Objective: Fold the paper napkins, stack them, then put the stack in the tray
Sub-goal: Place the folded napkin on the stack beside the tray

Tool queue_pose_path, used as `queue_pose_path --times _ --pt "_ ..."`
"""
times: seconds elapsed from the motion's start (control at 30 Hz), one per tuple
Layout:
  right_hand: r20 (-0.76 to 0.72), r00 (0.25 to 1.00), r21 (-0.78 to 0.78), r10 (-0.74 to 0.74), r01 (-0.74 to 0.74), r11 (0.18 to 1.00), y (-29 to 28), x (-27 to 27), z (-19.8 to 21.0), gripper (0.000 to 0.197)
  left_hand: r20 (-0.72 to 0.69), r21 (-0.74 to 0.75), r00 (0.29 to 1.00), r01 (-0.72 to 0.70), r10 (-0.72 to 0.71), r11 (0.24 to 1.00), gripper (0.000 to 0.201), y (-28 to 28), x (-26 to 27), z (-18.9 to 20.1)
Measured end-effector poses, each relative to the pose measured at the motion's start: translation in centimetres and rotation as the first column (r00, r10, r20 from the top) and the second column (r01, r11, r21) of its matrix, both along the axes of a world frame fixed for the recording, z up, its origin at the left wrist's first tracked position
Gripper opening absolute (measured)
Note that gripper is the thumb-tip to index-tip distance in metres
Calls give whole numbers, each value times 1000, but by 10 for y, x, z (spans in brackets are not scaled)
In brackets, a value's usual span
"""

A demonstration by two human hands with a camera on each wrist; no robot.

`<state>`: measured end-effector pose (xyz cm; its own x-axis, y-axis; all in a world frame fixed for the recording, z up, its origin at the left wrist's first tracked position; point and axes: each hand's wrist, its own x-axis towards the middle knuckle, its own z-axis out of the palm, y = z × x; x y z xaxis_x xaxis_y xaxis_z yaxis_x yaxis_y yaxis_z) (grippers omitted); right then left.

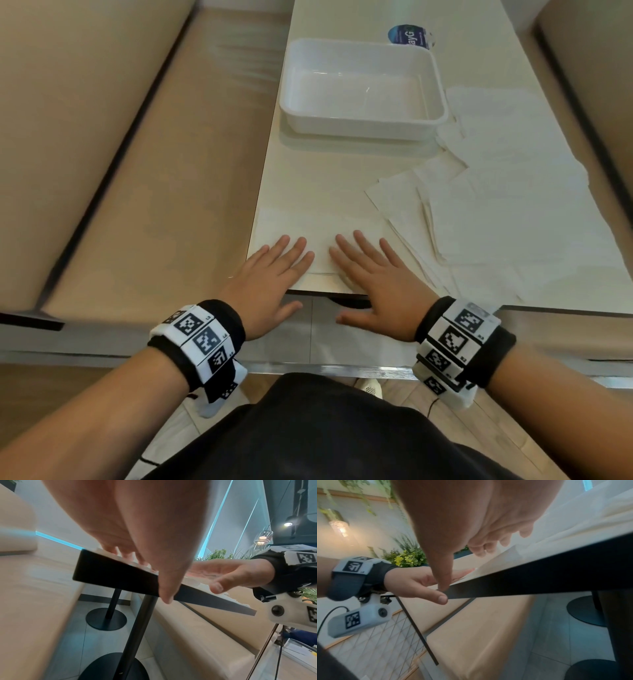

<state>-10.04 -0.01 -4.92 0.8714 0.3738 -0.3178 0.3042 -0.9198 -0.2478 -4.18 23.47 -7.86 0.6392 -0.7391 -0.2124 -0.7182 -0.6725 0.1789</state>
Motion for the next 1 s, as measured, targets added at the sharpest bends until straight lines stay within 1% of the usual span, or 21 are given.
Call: queue_pose_path --times 0.07,0.13,0.23,0.3,0.37,0.4,0.43,0.47,0.5,0.57,0.6,0.63,0.7,0.73,0.8,0.83,0.87,0.93,1.0 --pt "12 998 -19 60 -59 998 2 -3 -4 85 59 -88 998 -9 15 996 75 1 -4 1" --pt "60 998 31 14 -15 999 1 -5 -10 75 79 -155 996 -19 32 988 67 3 -5 2" --pt "185 980 147 -78 51 988 0 -6 -10 49 119 -266 993 17 16 964 46 3 -5 3" --pt "243 965 161 -98 59 985 0 -6 -9 36 137 -313 990 34 9 949 35 2 -6 4" --pt "269 958 169 -100 55 984 0 -7 -9 26 139 -344 990 42 7 938 25 2 -7 4" --pt "274 956 181 -102 52 982 -1 -7 -8 21 127 -357 992 35 11 934 24 3 -7 6" --pt "280 954 200 -109 53 978 -2 -8 -8 15 107 -371 994 22 20 929 28 3 -7 9" --pt "278 953 223 -120 57 973 -4 -9 -6 8 82 -393 996 -2 37 919 31 4 -8 12" --pt "269 953 250 -142 73 965 -6 -9 -2 8 42 -427 997 -45 69 903 34 4 -8 16" --pt "229 951 307 -207 132 943 -9 -11 5 20 -127 -496 977 -211 170 842 35 5 -8 26" --pt "194 947 351 -257 178 919 -12 -11 10 19 -237 -524 947 -311 215 793 30 6 -7 32" --pt "151 938 405 -312 229 885 -14 -11 15 14 -343 -543 907 -402 242 737 23 7 -6 39" --pt "76 911 493 -405 319 810 -19 -8 27 6 -461 -567 843 -519 276 640 15 6 -3 53" --pt "55 894 528 -444 351 773 -22 -5 33 6 -506 -576 814 -565 284 591 14 5 0 60" --pt "32 856 596 -516 398 697 -26 3 42 8 -620 -573 732 -668 283 475 17 3 8 67" --pt "8 838 617 -546 426 662 -29 9 45 10 -664 -557 691 -712 286 428 20 3 13 67" --pt "-29 823 619 -568 461 636 -31 15 47 11 -692 -538 659 -744 296 396 24 3 18 66" --pt "-108 800 561 -590 539 628 -36 27 45 13 -704 -504 622 -777 341 378 32 2 26 58" --pt "-140 785 451 -604 594 666 -38 37 40 17 -658 -473 622 -780 426 409 35 -1 33 49"
